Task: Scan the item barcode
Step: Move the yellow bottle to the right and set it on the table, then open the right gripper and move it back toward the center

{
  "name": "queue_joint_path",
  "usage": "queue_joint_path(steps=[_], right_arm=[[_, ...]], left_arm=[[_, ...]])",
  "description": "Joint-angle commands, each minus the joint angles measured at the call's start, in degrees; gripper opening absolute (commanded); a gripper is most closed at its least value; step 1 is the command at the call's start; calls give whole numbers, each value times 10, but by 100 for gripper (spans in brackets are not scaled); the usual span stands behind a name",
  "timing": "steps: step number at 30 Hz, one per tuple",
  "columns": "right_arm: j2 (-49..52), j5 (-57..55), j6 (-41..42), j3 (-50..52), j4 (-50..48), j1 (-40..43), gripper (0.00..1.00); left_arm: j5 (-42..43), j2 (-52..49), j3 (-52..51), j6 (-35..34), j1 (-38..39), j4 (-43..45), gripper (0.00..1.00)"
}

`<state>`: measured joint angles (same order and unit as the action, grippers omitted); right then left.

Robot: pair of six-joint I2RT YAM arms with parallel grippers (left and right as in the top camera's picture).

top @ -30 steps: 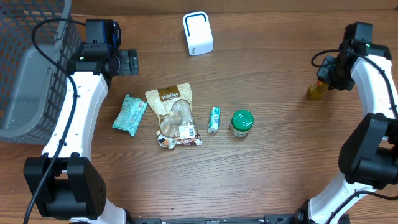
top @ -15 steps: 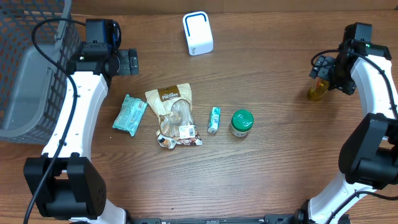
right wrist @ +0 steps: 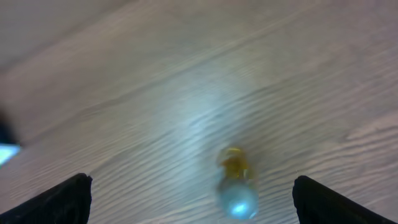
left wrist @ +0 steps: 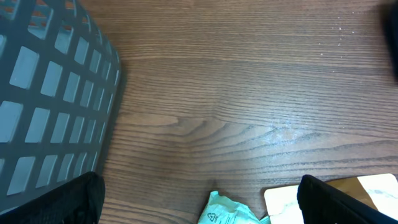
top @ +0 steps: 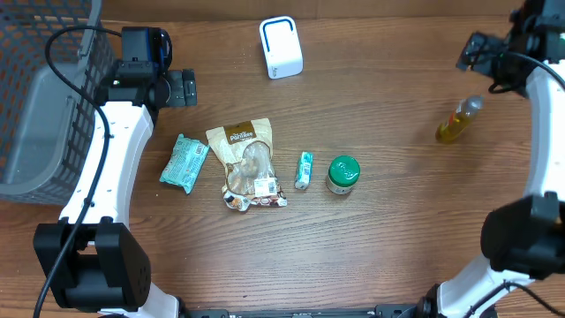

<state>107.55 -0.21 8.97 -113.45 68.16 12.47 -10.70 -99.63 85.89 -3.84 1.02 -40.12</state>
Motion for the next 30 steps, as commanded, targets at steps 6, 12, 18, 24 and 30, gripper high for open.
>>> queue_joint_path(steps=[6,12,18,24,30], right_arm=[[-17,130,-2,-13,75,-62,100],[-17,159,0,-13,95,-120,100],[-17,165,1,-8,107,-185,100],[-17,164,22,19,106,-245,100],[-17,164,22,40,94,-290,100]], left_arm=[[-2,10,12,13,2,0,99],[-2,10,12,13,2,0,100],[-2,10,12,13,2,0,100],[-2,10,12,13,2,0,99],[-2,10,12,13,2,0,100]])
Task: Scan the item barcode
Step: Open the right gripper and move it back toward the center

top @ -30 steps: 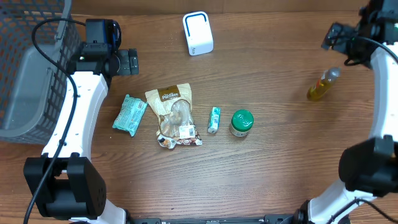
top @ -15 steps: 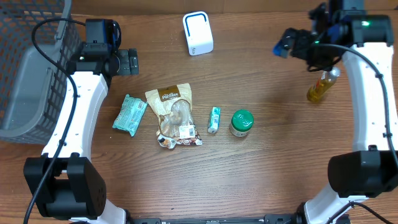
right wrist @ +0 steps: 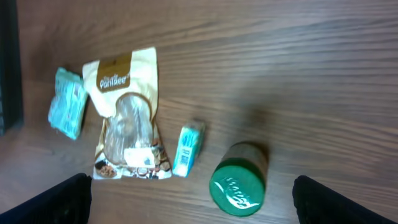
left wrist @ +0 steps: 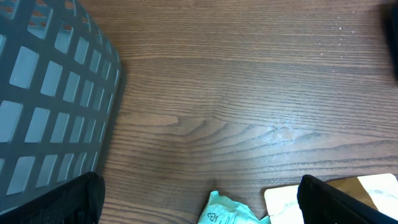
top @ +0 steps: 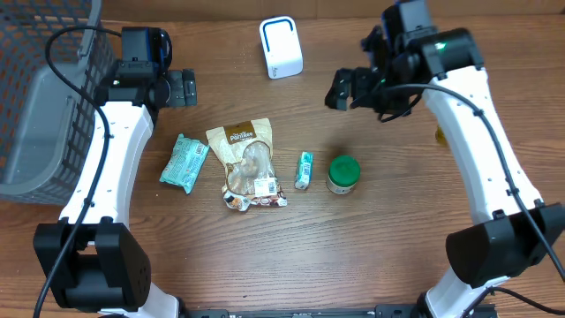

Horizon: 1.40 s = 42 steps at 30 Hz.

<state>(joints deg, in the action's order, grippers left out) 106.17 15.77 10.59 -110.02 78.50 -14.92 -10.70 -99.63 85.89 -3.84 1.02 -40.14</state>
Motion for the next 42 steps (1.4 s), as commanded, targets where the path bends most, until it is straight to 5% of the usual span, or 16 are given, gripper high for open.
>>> queue_joint_path(steps=[1,42], right_arm=[[-3,4,5,6,-13,-20,100],[-3,2,5,6,-37,-24,100]], left_arm=[[-2,10,12,13,2,0,100],[-2,10,12,13,2,0,100]])
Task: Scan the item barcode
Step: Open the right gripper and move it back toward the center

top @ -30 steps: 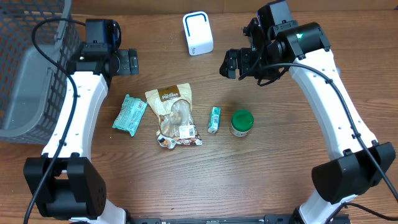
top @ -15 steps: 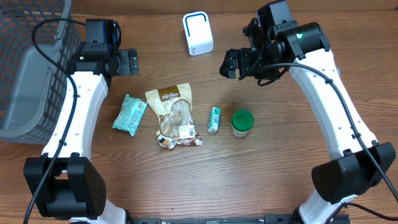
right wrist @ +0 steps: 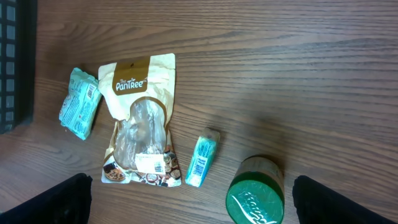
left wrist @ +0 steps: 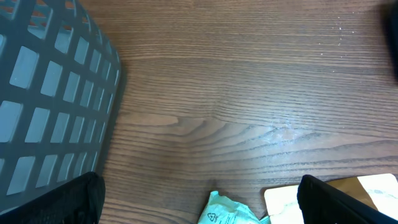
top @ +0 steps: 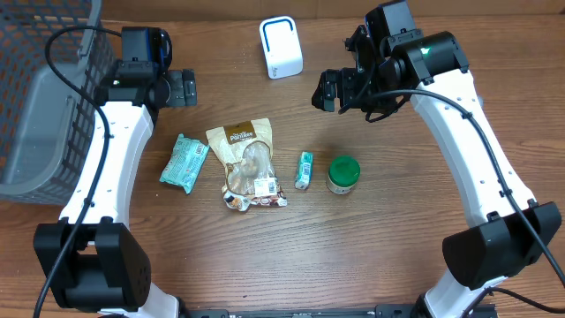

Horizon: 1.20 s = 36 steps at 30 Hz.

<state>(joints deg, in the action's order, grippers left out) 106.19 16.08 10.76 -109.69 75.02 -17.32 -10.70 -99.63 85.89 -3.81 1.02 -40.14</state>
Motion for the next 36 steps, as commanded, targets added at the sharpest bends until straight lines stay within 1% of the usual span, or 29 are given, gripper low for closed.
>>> queue_joint_path(steps=[1,31,36], right_arm=[[-3,-1,3,3,-2,0,100],[-3,-1,3,3,-2,0,100],[-3,-1,3,3,-30,0,100]], left_arm=[[-2,10,12,13,2,0,100],[-2,10,12,13,2,0,100],[-2,10,12,13,2,0,100]])
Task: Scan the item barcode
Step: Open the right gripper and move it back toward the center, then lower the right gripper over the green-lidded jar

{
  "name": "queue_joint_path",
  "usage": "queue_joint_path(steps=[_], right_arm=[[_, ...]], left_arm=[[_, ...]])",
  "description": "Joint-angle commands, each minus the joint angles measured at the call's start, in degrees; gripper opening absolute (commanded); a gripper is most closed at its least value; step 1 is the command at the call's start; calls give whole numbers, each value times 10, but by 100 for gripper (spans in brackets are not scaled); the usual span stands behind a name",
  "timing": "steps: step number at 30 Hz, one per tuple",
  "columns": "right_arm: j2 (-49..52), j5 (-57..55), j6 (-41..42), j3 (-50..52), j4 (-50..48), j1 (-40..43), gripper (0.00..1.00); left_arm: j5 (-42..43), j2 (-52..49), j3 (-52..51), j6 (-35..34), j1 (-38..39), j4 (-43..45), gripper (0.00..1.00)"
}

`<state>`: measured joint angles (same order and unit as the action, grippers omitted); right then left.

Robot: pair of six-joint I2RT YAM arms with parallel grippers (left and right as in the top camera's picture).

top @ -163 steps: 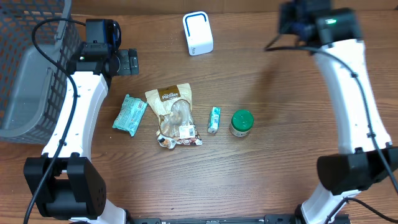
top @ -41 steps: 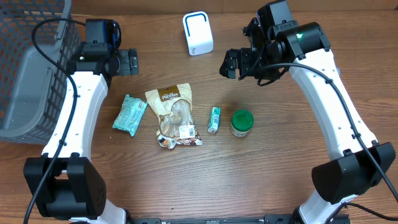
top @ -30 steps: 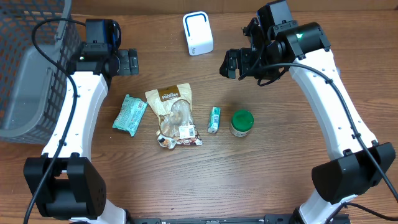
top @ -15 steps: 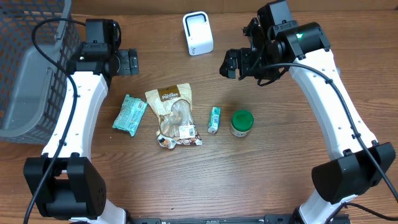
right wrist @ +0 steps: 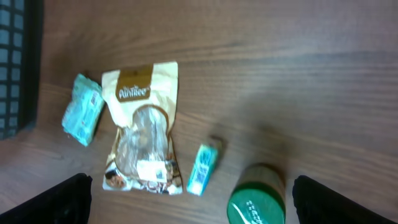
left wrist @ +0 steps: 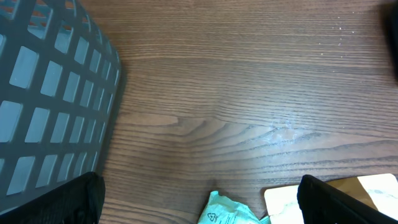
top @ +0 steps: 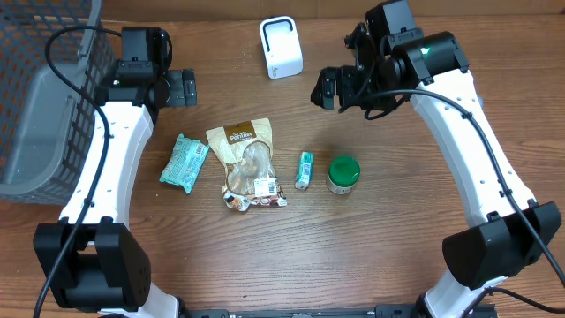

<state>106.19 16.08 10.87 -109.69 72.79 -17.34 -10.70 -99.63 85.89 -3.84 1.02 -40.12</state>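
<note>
The white scanner (top: 281,47) stands upright at the back middle of the table. In front of it lie a teal packet (top: 184,162), a tan snack pouch (top: 248,163), a small teal box (top: 304,170) and a green-lidded jar (top: 343,174). My right gripper (top: 325,88) hangs open and empty high above the table, right of the scanner. Its wrist view, blurred, looks down on the pouch (right wrist: 144,137), the box (right wrist: 203,168) and the jar (right wrist: 256,198). My left gripper (top: 184,88) is open and empty at the back left, behind the teal packet (left wrist: 229,213).
A grey mesh basket (top: 40,97) stands at the left edge of the table, close beside the left arm; its wall (left wrist: 50,93) fills the left of the left wrist view. A corner of the pouch (left wrist: 329,194) shows there too.
My right gripper has shifted only slightly, and its view is now blurred with the items a little lower in it. The left arm and all the items are where they were.
At first my right gripper was at the far right, over a yellow bottle. Then it was over the middle of the table, above the jar. It then stood a little further left, beside the scanner, where it remains, open. The left arm never moved.
</note>
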Motion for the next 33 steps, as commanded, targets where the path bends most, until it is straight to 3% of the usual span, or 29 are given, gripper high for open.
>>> queue_joint_path(steps=[1,11,17,28,33], right_arm=[[-3,-1,2,3,-7,0,100],[-3,28,3,3,-18,0,100],[-3,42,4,3,24,0,100],[-3,-30,149,48,48,0,100],[-3,-41,164,91,31,0,100]], left_arm=[[-2,10,12,13,2,0,100],[-2,10,12,13,2,0,100],[-2,10,12,13,2,0,100],[-2,10,12,13,2,0,99],[-2,10,12,13,2,0,100]])
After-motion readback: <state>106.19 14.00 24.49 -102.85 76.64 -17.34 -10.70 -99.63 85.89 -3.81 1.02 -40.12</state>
